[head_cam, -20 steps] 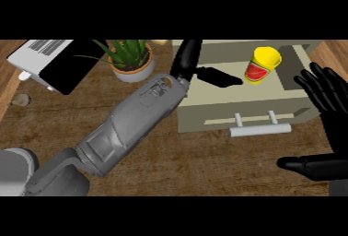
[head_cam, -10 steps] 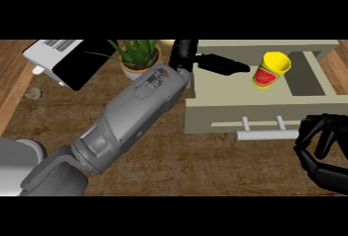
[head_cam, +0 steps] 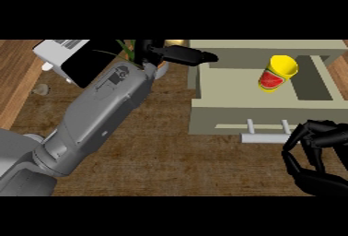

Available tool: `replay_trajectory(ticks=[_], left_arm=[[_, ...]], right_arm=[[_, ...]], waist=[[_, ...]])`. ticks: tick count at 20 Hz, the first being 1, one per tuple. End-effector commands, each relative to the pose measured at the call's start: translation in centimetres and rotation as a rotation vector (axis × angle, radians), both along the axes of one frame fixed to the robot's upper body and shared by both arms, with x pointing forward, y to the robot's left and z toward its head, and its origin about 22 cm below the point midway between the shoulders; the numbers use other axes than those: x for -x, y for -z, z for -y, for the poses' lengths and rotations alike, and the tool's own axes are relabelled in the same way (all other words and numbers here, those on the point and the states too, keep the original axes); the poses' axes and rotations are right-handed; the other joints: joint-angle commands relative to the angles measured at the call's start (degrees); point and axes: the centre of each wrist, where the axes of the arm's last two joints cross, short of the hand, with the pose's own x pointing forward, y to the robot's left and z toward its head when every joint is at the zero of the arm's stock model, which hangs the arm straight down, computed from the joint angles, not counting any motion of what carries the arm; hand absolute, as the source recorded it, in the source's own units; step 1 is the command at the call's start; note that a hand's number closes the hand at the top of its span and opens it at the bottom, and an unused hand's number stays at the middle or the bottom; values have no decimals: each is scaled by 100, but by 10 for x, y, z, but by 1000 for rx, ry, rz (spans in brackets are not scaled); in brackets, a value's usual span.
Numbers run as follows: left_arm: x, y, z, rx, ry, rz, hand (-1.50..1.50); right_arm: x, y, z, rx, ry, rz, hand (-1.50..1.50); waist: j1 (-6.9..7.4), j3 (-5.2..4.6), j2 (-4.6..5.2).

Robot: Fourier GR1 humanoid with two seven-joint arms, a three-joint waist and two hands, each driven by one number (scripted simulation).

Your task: Pick up the cup, place it into the drawer and close the drawer

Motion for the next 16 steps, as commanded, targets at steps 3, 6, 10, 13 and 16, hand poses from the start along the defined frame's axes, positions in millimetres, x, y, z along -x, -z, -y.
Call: replay_trajectory(ticks=[3,6,10,13,16], left_arm=[[10,0,-47,41,-27,-17,-150],[24,7,-75,30,-30,-26,-150],[37,7,-98,58,-24,-39,-150],[36,12,-130,58,-51,-36,-150],[50,25,-140,57,-51,-32,-150]], right_arm=[[-18,21,-40,108,73,10,150],[-33,28,-44,176,59,32,150],[-47,44,-42,372,48,38,150],[-55,63,-53,546,29,32,150],[-74,80,-74,622,50,78,150]], waist=[[106,0,10],[105,2,8],[141,2,10],[176,0,35],[163,3,40]])
